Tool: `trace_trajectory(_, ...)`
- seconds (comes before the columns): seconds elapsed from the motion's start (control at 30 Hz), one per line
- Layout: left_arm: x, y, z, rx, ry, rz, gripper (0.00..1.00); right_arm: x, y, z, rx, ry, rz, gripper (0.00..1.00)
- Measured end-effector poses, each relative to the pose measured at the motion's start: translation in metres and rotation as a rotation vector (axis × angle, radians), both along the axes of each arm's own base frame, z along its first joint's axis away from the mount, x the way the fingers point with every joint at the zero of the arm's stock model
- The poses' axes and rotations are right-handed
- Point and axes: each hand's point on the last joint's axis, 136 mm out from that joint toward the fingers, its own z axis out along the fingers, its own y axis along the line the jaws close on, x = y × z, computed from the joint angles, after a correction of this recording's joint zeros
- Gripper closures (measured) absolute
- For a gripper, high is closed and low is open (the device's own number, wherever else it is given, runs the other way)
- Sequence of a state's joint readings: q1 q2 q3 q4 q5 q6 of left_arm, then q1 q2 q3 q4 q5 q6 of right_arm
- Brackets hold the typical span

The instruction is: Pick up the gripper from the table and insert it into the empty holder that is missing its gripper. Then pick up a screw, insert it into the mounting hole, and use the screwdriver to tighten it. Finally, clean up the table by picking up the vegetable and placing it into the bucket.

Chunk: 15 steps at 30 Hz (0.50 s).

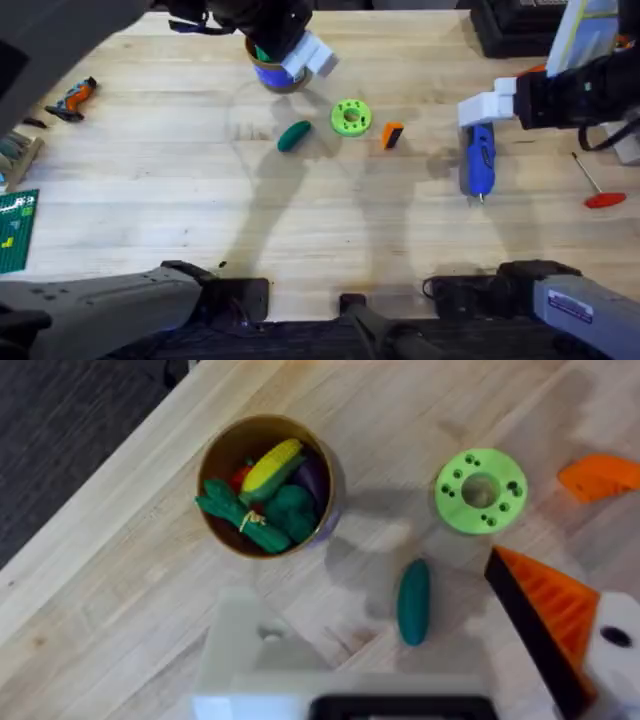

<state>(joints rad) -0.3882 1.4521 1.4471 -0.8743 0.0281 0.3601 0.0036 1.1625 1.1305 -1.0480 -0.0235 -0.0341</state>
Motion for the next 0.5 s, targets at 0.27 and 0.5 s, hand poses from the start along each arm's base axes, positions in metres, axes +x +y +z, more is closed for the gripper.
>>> trace_trajectory(0.27, -0.005, 0.017, 0.026, -0.081, -0.040, 0.123, 0.014, 0.000, 0.000, 0.000, 0.000, 0.000, 0.000, 0.012)
trace_trajectory(0.5, -0.025, 0.036, 0.063, -0.131, -0.147, 0.157, 0.015, 0.000, 0.000, 0.000, 0.000, 0.000, 0.000, 0.011)
